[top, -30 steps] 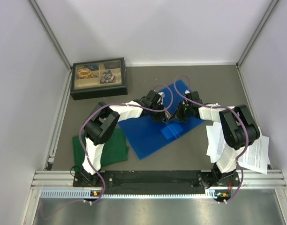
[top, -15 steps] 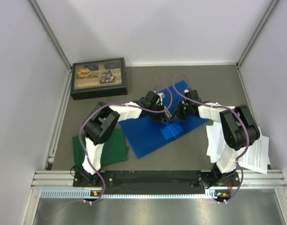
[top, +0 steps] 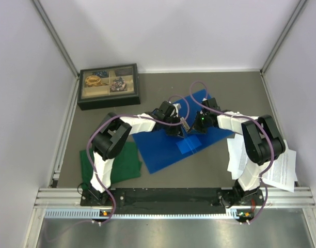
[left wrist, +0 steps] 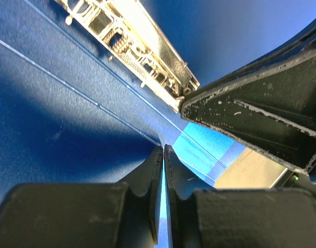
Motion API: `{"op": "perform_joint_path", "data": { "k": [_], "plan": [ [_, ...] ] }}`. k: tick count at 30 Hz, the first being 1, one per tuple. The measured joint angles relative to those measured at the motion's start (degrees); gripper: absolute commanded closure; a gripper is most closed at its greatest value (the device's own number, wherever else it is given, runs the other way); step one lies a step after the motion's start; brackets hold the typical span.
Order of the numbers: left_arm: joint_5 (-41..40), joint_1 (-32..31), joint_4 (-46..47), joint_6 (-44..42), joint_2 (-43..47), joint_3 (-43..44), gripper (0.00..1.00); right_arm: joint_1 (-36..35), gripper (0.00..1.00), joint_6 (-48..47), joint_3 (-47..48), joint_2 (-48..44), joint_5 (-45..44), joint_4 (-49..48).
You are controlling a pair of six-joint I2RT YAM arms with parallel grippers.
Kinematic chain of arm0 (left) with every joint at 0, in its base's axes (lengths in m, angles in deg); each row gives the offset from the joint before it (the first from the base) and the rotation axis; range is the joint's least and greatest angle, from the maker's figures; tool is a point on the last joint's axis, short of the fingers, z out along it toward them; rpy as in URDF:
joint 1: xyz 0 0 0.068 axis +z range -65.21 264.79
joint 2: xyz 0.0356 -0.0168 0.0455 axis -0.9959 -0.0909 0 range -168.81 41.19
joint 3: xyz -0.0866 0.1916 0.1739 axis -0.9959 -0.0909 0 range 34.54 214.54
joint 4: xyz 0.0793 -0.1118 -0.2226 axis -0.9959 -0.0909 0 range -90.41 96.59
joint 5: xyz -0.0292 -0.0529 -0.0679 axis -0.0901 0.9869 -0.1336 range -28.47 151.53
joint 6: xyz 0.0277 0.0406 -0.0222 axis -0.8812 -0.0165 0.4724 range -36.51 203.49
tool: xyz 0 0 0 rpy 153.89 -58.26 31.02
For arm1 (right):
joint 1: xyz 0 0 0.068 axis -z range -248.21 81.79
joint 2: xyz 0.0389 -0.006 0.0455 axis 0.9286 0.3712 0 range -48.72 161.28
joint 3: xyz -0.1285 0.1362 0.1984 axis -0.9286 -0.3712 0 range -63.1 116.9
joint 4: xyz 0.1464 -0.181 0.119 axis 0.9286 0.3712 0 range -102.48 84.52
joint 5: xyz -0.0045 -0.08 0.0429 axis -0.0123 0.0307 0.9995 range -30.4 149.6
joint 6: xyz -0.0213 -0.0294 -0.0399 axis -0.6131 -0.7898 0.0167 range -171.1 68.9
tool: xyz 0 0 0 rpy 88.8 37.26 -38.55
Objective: Put the files into the folder
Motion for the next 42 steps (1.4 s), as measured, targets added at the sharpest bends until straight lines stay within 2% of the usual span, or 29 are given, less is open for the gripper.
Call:
{"op": "perform_joint_path", "data": {
  "k": [16, 19, 21, 22, 23, 27, 31, 36, 42],
  "plan": [
    [1.95, 0.13, 2.54, 0.15, 0.46, -1.90, 0.86, -0.15, 1.00, -0.46, 1.05, 0.24, 2.49, 0.13],
    [2.10, 0.13, 2.73, 0.04, 0.46, -2.03, 0.86, -0.15, 0.98, -0.46, 1.14, 0.28, 3.13, -0.04],
    [2.32, 0.15, 3.10, 0.02, 0.48, -2.25, 0.86, -0.04, 0.88, -0.35, 1.07, 0.37, 3.80, -0.68],
    [2.43, 0.17, 3.34, 0.02, 0.50, -2.40, 0.86, -0.02, 0.80, -0.17, 0.90, 0.37, 4.07, -1.11],
    [2.54, 0.17, 3.54, 0.04, 0.55, -2.54, 0.86, 0.00, 0.79, 0.02, 0.87, 0.46, 4.28, -1.55],
    [2.73, 0.17, 3.82, 0.02, 0.59, -2.71, 0.86, 0.00, 0.79, 0.17, 0.85, 0.59, 4.85, -3.93],
    [2.75, 0.17, 3.85, 0.02, 0.57, -2.71, 0.86, 0.28, 0.83, 0.15, 0.85, 0.72, 5.64, -4.96],
    [2.78, 0.17, 3.82, 0.02, 0.59, -2.71, 0.86, 0.76, 0.78, 0.37, 0.44, 1.90, 6.99, -6.62],
    [2.89, 0.17, 3.82, 0.02, 0.57, -2.71, 0.86, 1.09, 0.80, 0.57, -1.60, 2.03, 8.52, -10.56]
  ]
}}
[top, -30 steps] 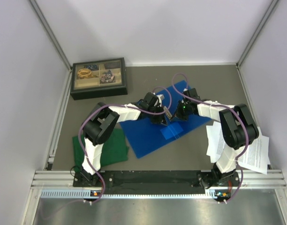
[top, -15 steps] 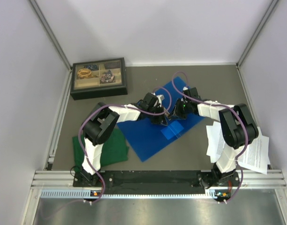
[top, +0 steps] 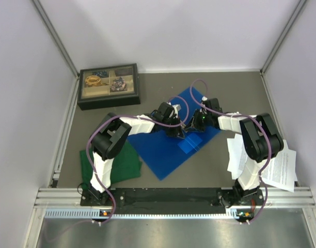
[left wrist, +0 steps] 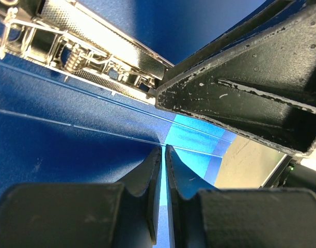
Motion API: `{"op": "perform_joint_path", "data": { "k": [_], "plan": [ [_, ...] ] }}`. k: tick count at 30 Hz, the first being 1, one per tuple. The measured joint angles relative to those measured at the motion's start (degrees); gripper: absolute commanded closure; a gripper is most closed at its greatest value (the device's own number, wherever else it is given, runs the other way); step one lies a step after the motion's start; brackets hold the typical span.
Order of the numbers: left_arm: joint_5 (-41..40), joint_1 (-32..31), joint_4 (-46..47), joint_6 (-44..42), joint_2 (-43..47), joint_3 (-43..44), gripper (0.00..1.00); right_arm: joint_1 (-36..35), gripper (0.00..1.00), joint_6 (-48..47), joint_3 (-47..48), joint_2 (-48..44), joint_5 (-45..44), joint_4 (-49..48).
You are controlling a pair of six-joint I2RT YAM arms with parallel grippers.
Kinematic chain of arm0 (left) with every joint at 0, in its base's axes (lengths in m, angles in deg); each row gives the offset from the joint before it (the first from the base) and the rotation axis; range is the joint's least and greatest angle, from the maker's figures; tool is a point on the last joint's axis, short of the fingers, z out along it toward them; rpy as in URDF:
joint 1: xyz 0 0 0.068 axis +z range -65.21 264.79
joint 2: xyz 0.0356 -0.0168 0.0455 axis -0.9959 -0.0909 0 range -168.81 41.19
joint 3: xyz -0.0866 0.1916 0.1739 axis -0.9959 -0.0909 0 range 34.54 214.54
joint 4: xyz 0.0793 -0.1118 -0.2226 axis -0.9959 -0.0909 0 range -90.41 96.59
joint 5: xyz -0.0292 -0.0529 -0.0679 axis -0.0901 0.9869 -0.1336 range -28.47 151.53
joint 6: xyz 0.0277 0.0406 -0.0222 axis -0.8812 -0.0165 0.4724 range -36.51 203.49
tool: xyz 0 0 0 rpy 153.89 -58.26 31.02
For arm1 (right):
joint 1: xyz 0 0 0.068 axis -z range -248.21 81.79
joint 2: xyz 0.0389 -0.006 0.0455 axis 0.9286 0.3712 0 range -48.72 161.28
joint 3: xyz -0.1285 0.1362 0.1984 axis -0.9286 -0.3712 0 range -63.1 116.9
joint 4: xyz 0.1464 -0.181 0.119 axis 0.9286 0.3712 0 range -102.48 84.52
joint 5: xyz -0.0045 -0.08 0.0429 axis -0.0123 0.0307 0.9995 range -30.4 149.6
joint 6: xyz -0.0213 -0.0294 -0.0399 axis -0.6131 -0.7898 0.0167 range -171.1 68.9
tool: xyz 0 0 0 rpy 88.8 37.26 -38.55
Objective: Put the files into the folder
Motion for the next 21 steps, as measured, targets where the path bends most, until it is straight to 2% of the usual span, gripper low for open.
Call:
{"op": "perform_joint_path", "data": {
  "k": [14, 16, 18, 21],
  "plan": [
    [0.07, 0.00, -0.02, 0.04, 0.02, -0.07, 0.85, 0.28, 0.76, -0.76, -3.19, -1.05, 1.46, -4.79],
    [0.09, 0.00, -0.02, 0.04, 0.02, -0.07, 0.85, 0.28, 0.70, -1.14, -3.26, -1.20, 1.46, -4.76],
    [0.09, 0.00, -0.02, 0.04, 0.02, -0.07, 0.85, 0.28, 0.68, -1.27, -3.74, -1.55, 1.84, -5.03],
    [0.09, 0.00, -0.02, 0.04, 0.02, -0.07, 0.85, 0.13, 0.75, -1.77, -5.03, -2.49, 2.58, -5.03]
  ]
}}
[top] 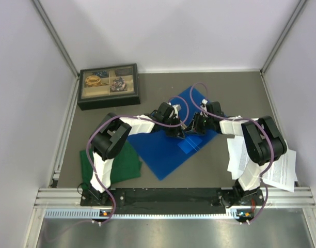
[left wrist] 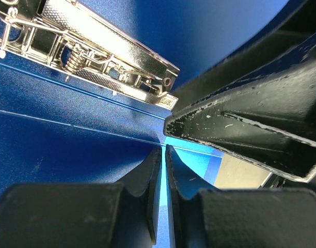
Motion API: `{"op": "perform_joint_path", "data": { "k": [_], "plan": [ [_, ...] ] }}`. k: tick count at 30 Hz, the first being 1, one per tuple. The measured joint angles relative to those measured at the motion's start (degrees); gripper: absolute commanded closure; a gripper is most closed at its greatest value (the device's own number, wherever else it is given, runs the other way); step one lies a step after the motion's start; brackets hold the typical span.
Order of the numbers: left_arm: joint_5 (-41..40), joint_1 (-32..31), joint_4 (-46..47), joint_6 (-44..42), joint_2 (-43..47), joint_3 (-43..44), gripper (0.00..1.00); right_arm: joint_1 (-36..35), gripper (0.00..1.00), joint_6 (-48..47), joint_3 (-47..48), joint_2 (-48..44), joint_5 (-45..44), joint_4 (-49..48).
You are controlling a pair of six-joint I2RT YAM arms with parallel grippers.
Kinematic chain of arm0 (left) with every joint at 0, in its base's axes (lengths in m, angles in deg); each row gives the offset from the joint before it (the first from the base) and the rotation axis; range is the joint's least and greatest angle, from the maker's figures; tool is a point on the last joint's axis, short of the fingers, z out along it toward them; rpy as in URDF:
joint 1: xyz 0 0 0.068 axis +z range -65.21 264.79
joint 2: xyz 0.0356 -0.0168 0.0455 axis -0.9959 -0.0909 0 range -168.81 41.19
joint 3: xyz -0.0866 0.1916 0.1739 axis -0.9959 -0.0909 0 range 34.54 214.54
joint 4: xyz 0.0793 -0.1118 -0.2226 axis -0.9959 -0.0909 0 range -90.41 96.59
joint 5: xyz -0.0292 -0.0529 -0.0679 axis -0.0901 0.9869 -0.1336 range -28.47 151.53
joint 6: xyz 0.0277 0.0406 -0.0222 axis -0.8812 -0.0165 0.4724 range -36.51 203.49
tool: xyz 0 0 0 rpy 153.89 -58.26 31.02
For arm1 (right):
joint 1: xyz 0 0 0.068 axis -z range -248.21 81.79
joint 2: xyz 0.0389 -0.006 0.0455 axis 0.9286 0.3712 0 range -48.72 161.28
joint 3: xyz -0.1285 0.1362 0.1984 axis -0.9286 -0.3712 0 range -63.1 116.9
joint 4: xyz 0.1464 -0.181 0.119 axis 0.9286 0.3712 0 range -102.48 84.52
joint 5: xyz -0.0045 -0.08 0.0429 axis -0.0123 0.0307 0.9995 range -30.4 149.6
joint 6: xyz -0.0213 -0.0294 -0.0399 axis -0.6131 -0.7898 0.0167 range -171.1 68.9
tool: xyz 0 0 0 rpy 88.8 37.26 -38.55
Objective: Put the files into the folder
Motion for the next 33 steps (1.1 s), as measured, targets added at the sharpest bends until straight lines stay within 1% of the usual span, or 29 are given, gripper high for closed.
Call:
{"op": "perform_joint_path", "data": {
  "k": [1, 4, 6, 8, 11, 20, 22, 24, 26, 28, 30, 31, 32, 33],
  "plan": [
    [0.00, 0.00, 0.00, 0.00, 0.00, 0.00, 0.85, 0.00, 0.78, -0.13, -0.42, -0.22, 0.04, 0.15],
    [0.00, 0.00, 0.00, 0.00, 0.00, 0.00, 0.85, 0.00, 0.81, -0.68, -0.79, -0.46, 0.17, 0.68],
    [0.00, 0.00, 0.00, 0.00, 0.00, 0.00, 0.85, 0.00, 0.80, -0.96, -0.79, -0.46, 0.15, 0.74],
    [0.00, 0.00, 0.00, 0.00, 0.00, 0.00, 0.85, 0.00, 0.73, -1.11, -0.76, -0.46, 0.11, 0.83],
    [0.00, 0.00, 0.00, 0.00, 0.00, 0.00, 0.85, 0.00, 0.71, -1.31, -0.57, -0.44, 0.44, 0.81],
    [-0.02, -0.02, 0.02, 0.00, 0.02, -0.04, 0.85, 1.29, 0.76, 0.28, 0.15, 1.07, 3.10, 0.22],
    [-0.02, 0.00, 0.02, 0.00, 0.02, -0.07, 0.85, 1.62, 0.82, 0.87, 0.35, 1.81, 4.00, -0.20],
    [-0.02, 0.00, 0.04, 0.00, 0.02, -0.09, 0.85, 1.95, 0.83, 1.44, 0.44, 2.45, 4.72, -0.55],
    [-0.02, 0.00, 0.04, 0.00, 0.02, -0.09, 0.85, 2.14, 0.83, 1.99, 0.46, 2.95, 5.44, -0.92],
    [-0.02, -0.02, 0.07, 0.00, 0.02, -0.09, 0.85, 2.45, 0.79, 2.38, 0.46, 3.28, 6.03, -1.18],
    [0.00, -0.02, 0.07, 0.00, 0.02, -0.09, 0.85, 2.71, 0.79, 2.62, 0.48, 3.48, 6.54, -1.38],
    [0.00, -0.02, 0.07, -0.02, 0.02, -0.09, 0.85, 2.75, 0.82, 2.67, 0.52, 3.54, 6.78, -1.40],
    [0.00, -0.02, 0.07, -0.02, 0.02, -0.09, 0.85, 2.80, 0.89, 2.62, 0.74, 3.58, 6.88, -1.18],
    [0.00, -0.02, 0.07, -0.02, 0.02, -0.09, 0.85, 2.80, 1.00, 2.38, 1.05, 3.69, 6.88, -0.76]
  ]
}}
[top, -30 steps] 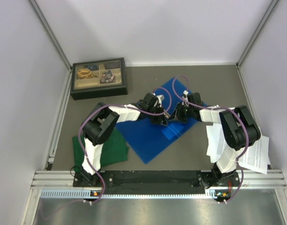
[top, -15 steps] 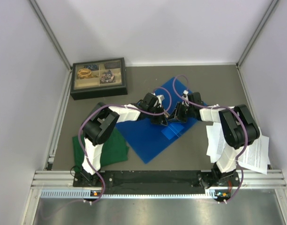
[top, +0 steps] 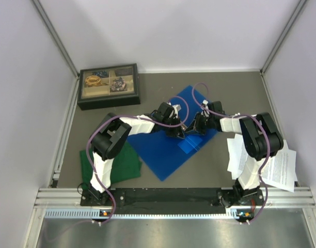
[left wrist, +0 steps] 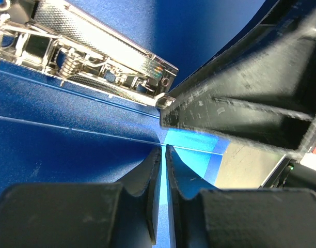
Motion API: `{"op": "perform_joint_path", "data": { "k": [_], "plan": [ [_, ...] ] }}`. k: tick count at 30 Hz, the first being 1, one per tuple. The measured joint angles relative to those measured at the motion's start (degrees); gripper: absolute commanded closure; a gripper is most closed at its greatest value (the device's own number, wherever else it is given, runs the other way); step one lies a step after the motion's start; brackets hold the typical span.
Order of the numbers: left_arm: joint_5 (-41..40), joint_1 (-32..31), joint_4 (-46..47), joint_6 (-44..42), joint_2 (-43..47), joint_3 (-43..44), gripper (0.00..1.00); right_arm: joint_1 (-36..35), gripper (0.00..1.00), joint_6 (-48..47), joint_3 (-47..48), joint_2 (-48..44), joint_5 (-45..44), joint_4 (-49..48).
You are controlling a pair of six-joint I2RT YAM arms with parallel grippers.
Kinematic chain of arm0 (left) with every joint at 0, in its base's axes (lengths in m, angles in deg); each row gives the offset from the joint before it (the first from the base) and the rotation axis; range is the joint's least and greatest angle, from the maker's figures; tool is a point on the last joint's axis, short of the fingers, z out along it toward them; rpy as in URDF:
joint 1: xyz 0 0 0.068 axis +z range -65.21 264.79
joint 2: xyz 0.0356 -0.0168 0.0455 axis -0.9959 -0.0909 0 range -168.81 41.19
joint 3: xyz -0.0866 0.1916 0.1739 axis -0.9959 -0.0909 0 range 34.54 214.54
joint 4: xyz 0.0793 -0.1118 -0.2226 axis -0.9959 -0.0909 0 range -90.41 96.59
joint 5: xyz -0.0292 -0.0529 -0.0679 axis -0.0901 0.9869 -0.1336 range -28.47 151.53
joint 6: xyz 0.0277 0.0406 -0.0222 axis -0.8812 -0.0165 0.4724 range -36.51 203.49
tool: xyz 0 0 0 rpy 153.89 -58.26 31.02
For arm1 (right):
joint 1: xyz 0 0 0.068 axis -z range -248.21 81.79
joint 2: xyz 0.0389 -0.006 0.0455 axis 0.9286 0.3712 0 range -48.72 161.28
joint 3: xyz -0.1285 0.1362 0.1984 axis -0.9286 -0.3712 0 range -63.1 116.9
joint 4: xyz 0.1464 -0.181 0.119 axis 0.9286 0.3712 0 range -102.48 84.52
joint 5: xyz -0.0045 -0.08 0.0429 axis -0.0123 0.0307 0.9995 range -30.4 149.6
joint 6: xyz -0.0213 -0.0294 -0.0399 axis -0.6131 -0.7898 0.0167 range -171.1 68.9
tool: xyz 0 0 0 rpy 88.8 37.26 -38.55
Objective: Put the files into the folder
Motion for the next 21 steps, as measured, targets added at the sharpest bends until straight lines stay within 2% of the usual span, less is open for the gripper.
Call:
{"op": "perform_joint_path", "data": {
  "k": [1, 5, 6, 13, 16, 21],
  "plan": [
    [0.00, 0.00, 0.02, 0.00, 0.02, 0.00, 0.84, 0.00, 1.00, -0.42, 0.22, 0.11, -0.13, 0.50],
    [0.15, 0.00, 0.17, 0.31, 0.42, -0.26, 0.71, 0.11, 1.00, -1.36, 1.11, 0.42, -0.11, 2.32],
    [0.15, 0.02, 0.13, 0.48, 0.70, -0.37, 0.71, 0.11, 1.00, -1.62, 1.44, 0.59, 0.00, 2.82],
    [-3.37, 1.20, -3.45, 3.80, 2.71, -0.96, 0.77, -0.02, 1.00, -1.88, 2.10, 0.90, -0.42, 3.98],
    [-4.85, 1.95, -4.28, 5.01, 2.64, -0.50, 0.84, -0.50, 1.00, -2.60, 3.23, 0.90, -1.57, 6.14],
    [-3.08, 3.41, -2.49, 8.61, 1.64, -0.98, 0.87, -2.12, 1.00, -4.70, 6.54, 0.72, -5.75, 12.15]
  ]
}}
